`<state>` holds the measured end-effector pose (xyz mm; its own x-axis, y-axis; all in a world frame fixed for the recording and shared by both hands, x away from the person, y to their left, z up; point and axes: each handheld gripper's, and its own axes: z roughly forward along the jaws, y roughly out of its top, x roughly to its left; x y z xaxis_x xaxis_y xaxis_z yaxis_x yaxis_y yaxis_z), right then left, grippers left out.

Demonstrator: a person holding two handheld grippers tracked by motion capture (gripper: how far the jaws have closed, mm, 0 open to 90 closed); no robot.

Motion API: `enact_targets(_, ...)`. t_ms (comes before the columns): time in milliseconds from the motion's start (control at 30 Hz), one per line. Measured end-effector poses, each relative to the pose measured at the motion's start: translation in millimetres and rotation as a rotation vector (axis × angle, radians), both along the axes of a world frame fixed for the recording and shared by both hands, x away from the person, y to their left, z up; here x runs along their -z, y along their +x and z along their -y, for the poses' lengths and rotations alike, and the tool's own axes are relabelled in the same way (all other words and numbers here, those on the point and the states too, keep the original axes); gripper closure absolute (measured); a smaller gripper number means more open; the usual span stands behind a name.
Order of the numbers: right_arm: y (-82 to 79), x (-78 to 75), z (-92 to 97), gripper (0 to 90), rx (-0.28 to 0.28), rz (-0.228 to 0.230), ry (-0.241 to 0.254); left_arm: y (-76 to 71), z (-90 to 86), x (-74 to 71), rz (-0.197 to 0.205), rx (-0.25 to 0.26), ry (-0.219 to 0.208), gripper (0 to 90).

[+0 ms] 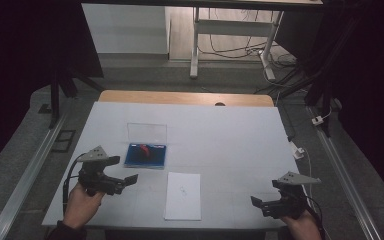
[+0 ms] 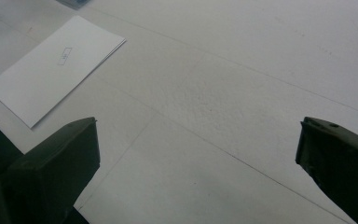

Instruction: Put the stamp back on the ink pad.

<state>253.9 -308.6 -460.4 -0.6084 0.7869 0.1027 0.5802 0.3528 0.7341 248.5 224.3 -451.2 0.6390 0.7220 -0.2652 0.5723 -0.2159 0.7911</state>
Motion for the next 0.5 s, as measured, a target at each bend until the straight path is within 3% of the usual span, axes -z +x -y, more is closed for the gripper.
enact_targets(500, -0.2, -0.3, 0.8, 0.0, 0.013, 0.003, 0.009, -40.8, -24.0, 8.6, 0.015, -0.078, 0.032, 0.0)
